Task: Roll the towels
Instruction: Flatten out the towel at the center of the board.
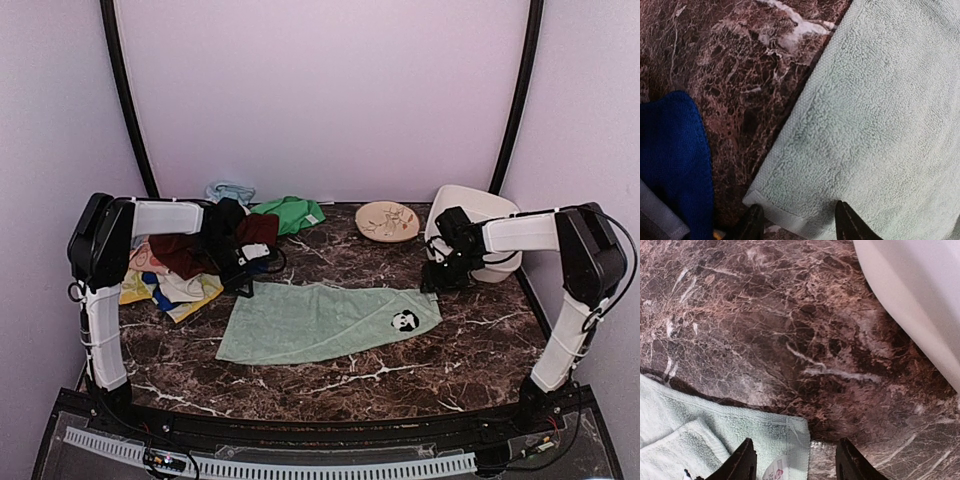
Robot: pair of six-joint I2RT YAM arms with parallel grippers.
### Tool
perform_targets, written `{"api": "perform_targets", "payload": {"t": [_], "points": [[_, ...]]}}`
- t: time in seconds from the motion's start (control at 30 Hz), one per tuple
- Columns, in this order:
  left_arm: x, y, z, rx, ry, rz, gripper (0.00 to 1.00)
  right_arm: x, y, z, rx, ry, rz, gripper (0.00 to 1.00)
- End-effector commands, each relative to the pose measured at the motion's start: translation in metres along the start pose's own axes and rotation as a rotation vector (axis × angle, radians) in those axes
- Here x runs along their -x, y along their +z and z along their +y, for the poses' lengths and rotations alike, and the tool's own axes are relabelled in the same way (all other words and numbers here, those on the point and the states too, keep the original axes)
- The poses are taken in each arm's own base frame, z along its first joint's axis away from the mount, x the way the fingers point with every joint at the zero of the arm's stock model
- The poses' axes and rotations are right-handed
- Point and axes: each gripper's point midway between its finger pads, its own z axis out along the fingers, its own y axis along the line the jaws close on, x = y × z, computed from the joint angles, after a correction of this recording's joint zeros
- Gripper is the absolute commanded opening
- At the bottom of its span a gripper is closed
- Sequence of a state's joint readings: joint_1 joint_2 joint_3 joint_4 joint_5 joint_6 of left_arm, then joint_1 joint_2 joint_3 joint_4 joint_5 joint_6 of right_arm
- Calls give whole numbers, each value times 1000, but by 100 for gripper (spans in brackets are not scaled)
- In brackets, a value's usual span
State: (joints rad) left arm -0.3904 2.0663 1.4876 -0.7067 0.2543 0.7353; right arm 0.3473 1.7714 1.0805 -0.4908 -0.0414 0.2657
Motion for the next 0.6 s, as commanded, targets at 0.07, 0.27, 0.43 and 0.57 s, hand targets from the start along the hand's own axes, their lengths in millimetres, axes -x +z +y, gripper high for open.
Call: {"api": "perform_targets", "payload": {"t": [0.07, 0.27, 0.43, 0.57], "points": [[5, -5, 2, -8, -25, -15, 51, -11, 17, 10, 45, 15, 23, 55], [15, -17, 7, 6, -40, -33, 55, -12, 20, 8, 38, 20, 20, 53], [14, -14, 16, 27, -37, -38, 57, -10, 22, 8, 35, 20, 18, 44], [3, -2, 11, -4, -45, 1, 56, -10, 18, 11, 52, 20, 10, 38]]}}
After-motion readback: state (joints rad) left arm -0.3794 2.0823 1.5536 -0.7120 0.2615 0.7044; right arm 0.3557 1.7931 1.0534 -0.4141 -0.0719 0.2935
